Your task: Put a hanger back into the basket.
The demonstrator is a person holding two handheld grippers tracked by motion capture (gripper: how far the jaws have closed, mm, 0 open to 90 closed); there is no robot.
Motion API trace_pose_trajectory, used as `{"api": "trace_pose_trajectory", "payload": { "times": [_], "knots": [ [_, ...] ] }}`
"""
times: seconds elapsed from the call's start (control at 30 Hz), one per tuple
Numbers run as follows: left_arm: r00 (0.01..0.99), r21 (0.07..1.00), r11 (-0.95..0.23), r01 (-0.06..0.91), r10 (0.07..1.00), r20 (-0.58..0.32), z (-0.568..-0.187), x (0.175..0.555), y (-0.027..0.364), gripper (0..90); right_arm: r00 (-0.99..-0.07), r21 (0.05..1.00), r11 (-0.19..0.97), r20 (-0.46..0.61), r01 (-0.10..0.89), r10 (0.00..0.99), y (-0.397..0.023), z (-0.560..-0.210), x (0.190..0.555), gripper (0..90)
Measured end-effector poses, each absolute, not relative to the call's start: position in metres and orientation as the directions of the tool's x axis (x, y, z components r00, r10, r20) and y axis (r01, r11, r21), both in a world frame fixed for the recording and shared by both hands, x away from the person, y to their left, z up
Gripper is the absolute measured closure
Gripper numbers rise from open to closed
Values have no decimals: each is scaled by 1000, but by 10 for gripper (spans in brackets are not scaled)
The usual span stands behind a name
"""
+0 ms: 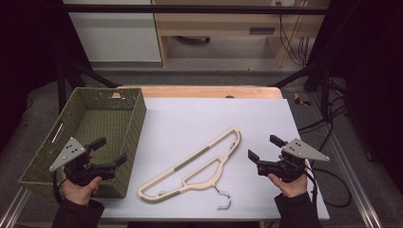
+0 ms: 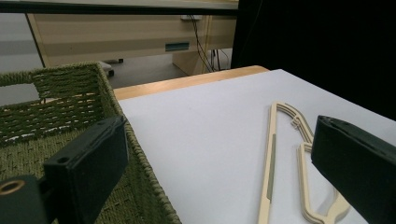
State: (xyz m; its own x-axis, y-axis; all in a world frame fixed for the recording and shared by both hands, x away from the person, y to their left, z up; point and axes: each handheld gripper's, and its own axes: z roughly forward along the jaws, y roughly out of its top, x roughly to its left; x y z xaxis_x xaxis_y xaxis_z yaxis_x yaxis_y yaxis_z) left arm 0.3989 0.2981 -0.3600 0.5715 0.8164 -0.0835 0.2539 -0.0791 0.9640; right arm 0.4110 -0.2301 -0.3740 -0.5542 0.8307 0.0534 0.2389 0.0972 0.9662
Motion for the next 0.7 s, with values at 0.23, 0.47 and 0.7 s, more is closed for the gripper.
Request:
{"api": "trace_pose_trajectory", "payload": {
  "times": [0.23,0.47,0.7],
  "knots": [
    [572,965,-78,251,816,-83,-361,397,301,40,-586,951,142,48,274,809,-211,-376,408,93],
    [572,961,-101,258,817,-68,-363,397,301,41,-647,925,210,49,317,761,-181,-384,403,155],
    [571,958,-112,264,818,-61,-365,397,300,40,-680,895,263,58,359,730,-162,-399,400,210]
  ]
}}
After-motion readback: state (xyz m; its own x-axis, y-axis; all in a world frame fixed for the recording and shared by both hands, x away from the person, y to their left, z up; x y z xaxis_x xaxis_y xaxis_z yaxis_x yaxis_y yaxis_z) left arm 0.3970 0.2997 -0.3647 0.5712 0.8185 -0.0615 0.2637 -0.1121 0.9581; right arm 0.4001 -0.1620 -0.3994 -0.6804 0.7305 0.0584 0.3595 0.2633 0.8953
